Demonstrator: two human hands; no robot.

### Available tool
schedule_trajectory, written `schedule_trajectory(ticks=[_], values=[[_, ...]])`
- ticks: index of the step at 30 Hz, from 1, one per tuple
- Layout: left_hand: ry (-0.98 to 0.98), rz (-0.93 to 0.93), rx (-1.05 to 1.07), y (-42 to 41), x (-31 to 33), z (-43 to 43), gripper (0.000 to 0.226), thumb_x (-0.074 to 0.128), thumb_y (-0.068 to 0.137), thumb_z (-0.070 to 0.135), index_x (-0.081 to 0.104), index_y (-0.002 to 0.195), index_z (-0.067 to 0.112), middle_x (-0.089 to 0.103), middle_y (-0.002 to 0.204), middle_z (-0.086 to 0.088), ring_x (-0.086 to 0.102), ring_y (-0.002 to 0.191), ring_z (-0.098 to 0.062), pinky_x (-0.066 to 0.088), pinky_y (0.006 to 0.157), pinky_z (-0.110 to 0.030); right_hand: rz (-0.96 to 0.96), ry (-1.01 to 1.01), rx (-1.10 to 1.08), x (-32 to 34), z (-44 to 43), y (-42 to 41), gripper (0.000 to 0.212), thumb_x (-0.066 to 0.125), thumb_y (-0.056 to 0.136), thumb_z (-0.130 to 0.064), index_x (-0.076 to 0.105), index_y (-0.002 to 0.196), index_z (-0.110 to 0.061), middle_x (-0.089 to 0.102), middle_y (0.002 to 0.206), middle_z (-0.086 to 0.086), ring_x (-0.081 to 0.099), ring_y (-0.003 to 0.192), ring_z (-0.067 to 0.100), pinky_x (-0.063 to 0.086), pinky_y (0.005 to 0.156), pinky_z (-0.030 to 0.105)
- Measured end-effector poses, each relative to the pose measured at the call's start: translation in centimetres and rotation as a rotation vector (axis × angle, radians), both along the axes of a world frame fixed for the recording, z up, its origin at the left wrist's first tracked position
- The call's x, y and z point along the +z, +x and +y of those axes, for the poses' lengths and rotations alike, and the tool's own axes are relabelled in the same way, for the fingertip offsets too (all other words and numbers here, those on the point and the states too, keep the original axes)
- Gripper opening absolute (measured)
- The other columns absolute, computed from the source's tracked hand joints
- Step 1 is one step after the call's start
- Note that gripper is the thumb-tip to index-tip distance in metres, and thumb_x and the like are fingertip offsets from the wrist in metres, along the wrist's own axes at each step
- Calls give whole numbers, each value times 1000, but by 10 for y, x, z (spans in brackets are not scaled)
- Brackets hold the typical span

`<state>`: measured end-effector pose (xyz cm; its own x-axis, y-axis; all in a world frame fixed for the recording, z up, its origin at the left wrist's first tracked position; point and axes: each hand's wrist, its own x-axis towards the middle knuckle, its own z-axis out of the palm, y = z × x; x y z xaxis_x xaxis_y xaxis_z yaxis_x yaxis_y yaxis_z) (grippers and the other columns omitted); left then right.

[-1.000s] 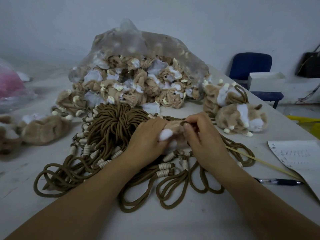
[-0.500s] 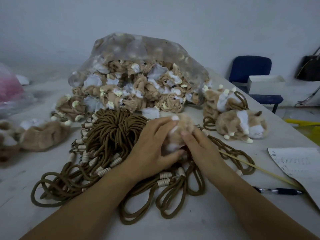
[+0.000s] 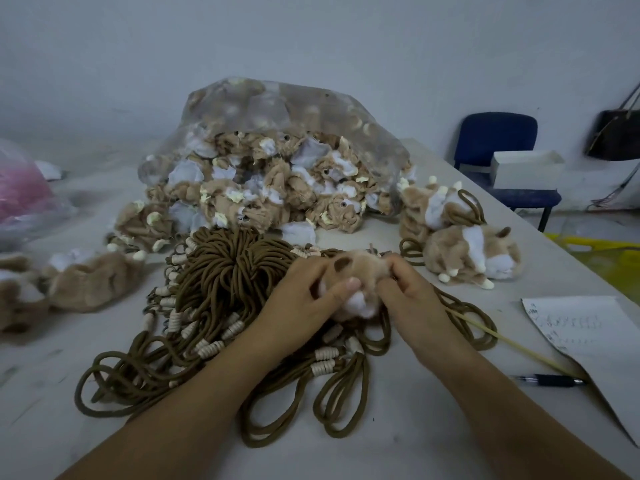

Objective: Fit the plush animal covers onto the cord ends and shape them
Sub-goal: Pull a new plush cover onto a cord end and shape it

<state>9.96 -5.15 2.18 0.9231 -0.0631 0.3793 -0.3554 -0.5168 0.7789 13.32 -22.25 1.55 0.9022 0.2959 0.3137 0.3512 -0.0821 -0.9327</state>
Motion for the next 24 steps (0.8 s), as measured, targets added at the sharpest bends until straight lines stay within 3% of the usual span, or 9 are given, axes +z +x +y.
schedule_trajectory(ticks=[2, 6, 9, 12, 14, 18, 22, 24], values=[[-35, 49, -14, 0, 1, -3, 14, 59, 84, 53, 56, 96, 59, 59, 104, 27, 54, 96, 9, 45, 78, -10, -56, -40, 12, 1, -1, -1, 9, 48, 83, -20, 56, 81, -24, 56, 72, -10, 50, 64, 2, 42, 56, 15], [-214, 125, 47, 6, 4, -8, 7, 65, 91, 33, 63, 93, 40, 68, 91, 13, 62, 83, 2, 51, 70, -17, -45, -18, -48, -1, -1, 3, 24, 53, 94, -15, 58, 96, -39, 65, 89, -14, 62, 84, 4, 53, 71, 22], [-481, 157, 123, 4, 3, -19, 7, 64, 90, 37, 69, 86, 34, 72, 85, 15, 66, 77, 0, 53, 66, -15, 37, 63, -30, -2, 0, 5, 15, 53, 96, -21, 59, 98, -34, 68, 92, -10, 64, 85, 2, 52, 71, 16], [-694, 198, 158, 0, -6, -27, 34, 62, 75, 55, 75, 83, 25, 75, 86, 0, 70, 79, -12, 56, 70, -28, 91, -2, 8, -5, 1, 5, 15, 49, 98, -27, 63, 91, -25, 67, 80, -12, 60, 74, 0, 46, 62, 12], [-721, 211, 134, -1, -13, -25, 41, 59, 74, 60, 77, 86, 25, 76, 88, -4, 71, 84, -16, 57, 75, -32, 97, -12, -3, -6, 0, 5, 17, 47, 99, -27, 62, 91, -25, 67, 81, -13, 60, 74, -2, 46, 62, 11], [-754, 284, 79, 5, -18, -19, 40, 54, 92, 53, 77, 100, 21, 76, 100, -4, 71, 98, -19, 55, 86, -36, 151, 99, -34, -4, 1, 7, 19, 46, 99, -31, 62, 90, -29, 70, 90, -8, 66, 83, 4, 52, 67, 15], [-788, 334, 95, 9, -16, -18, 40, 53, 86, 54, 79, 90, 23, 76, 94, -5, 72, 93, -19, 56, 74, -30, 177, 172, -66, -3, 6, 8, 18, 48, 99, -32, 63, 89, -33, 71, 92, -6, 67, 83, 7, 52, 63, 18], [-763, 297, 77, 8, -16, -17, 43, 50, 92, 59, 79, 91, 27, 77, 94, 0, 72, 92, -14, 56, 71, -23, 202, 209, -64, -3, 8, 10, 19, 48, 99, -32, 63, 86, -33, 71, 93, -2, 68, 85, 13, 56, 68, 27]])
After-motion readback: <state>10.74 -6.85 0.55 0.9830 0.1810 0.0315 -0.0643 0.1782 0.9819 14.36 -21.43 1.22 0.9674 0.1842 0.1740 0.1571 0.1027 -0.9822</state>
